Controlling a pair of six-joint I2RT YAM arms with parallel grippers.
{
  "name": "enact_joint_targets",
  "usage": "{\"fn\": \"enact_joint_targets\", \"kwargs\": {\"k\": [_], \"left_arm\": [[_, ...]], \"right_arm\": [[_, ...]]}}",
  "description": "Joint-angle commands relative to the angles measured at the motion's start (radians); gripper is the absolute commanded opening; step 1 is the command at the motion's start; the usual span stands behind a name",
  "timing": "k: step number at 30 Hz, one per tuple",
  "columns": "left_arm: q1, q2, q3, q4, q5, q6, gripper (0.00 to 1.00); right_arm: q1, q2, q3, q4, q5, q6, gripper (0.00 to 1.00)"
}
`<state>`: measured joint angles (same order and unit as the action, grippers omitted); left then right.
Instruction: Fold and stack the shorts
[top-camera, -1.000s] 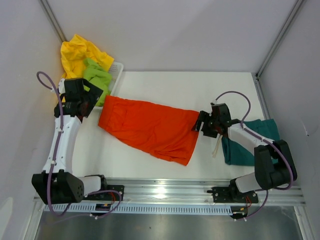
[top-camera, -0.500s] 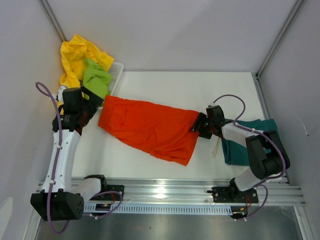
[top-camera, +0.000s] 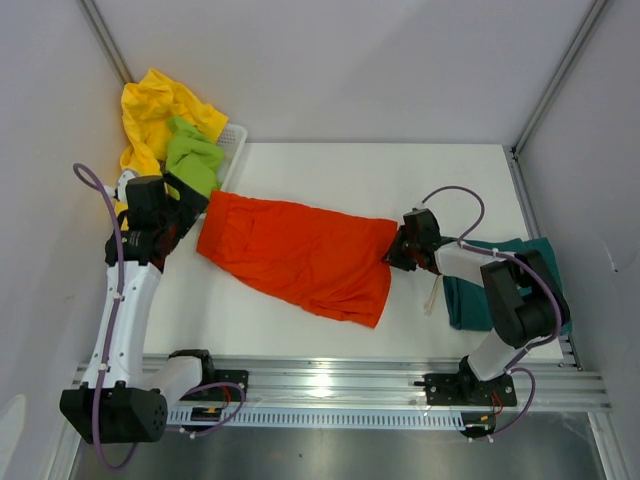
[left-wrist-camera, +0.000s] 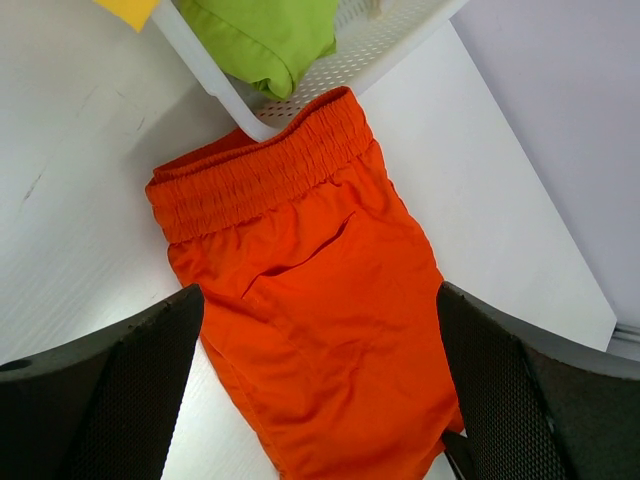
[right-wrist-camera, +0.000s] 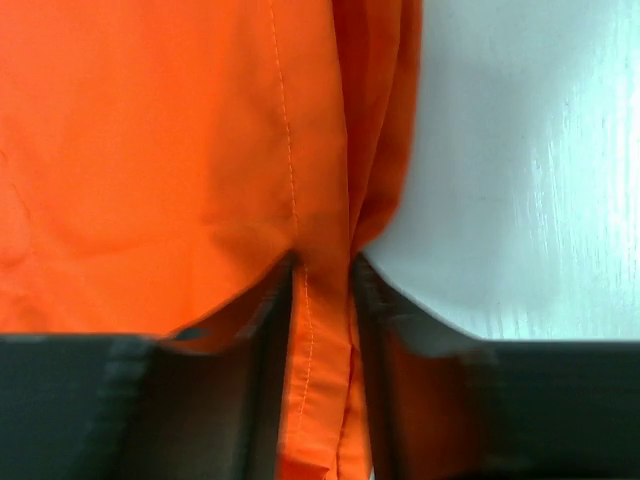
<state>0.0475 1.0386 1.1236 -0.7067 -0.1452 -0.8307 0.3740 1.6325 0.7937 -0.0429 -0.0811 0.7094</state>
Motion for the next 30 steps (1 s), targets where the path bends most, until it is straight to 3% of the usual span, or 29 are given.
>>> {"fn": "enact_joint_targets", "kwargs": {"k": [1,2,3,4,10,19,20,21,22,23,25,30], "left_arm": [[-0.008,-0.009,0.002,0.013,0.012,0.028,0.99],[-0.008,-0.011,0.001,0.013,0.013,0.03,0.99],[-0.008,-0.011,0.002,0.015,0.013,0.03,0.99],[-0.008,-0.009,0.001,0.015,0.015,0.03,0.99],[-0.02,-0.008,-0.008,0.021,0.009,0.045,0.99],[-0.073,0.04,-0.085,0.076,0.003,0.044,0.99],[-0.083,0.05,-0.09,0.091,0.001,0.044,0.99],[-0.101,0.061,-0.094,0.095,-0.005,0.048,0.99],[-0.109,0.072,-0.094,0.098,-0.007,0.065,0.99],[-0.118,0.095,-0.097,0.098,-0.007,0.08,0.99],[-0.139,0.11,-0.105,0.118,-0.001,0.129,0.99],[-0.141,0.103,-0.197,0.2,0.053,0.168,0.99]], "right_arm": [[0.002,0.053,0.018,-0.083,0.116,-0.008,0.27],[-0.001,0.055,0.019,-0.084,0.113,-0.008,0.2],[-0.006,0.052,0.021,-0.097,0.125,-0.008,0.04],[-0.006,0.047,0.022,-0.106,0.135,-0.007,0.0],[-0.044,-0.055,0.01,-0.215,0.233,-0.027,0.0],[-0.153,-0.236,-0.054,-0.299,0.248,-0.117,0.0],[-0.155,-0.237,-0.048,-0.302,0.244,-0.12,0.04],[-0.153,-0.237,-0.041,-0.313,0.239,-0.123,0.39],[-0.153,-0.235,-0.03,-0.318,0.231,-0.129,0.58],[-0.149,-0.234,-0.007,-0.324,0.23,-0.134,0.65],[-0.135,-0.244,0.04,-0.357,0.257,-0.14,0.72],[-0.006,-0.29,0.162,-0.41,0.255,-0.154,0.68]]}}
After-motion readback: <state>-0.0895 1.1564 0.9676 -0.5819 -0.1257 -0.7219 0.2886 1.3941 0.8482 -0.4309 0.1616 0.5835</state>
